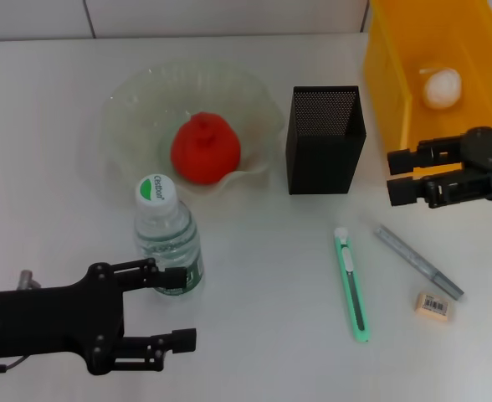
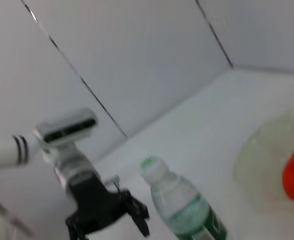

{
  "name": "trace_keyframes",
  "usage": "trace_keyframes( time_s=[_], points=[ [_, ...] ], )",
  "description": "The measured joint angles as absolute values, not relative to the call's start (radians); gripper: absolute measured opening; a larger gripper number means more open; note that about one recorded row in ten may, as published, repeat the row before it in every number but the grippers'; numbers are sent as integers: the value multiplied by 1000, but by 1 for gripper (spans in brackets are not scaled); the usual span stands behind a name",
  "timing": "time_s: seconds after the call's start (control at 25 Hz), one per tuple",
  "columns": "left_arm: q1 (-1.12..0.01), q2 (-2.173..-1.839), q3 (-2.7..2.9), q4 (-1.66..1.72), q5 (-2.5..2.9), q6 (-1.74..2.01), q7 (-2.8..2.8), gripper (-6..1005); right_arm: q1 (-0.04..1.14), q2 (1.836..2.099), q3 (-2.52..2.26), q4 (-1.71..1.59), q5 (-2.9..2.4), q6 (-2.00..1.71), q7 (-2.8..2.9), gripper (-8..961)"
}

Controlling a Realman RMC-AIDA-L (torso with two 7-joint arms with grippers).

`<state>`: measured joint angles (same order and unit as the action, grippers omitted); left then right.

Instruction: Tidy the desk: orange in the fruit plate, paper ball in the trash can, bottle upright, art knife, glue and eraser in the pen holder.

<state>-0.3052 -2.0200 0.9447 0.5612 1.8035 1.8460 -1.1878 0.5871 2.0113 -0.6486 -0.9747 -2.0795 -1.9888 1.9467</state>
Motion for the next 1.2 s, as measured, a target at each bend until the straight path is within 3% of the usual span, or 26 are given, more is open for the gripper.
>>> trace_keyframes(
  time_s=[0.36, 0.84, 1.2],
  points=[
    [-321, -2048, 952, 559, 1818, 1790, -1170, 800, 768, 2004, -904, -1263, -2332, -2014, 2528, 752],
    [-340, -2058, 955, 532, 1820, 1780, -1178, 800, 850, 2082, -1130, -1318, -2717, -1926, 2801, 749],
    [-354, -2065, 982, 531, 1821, 1785, -1182, 799, 840, 2085, -1305, -1296, -2800, -1807, 2937, 723]
  ],
)
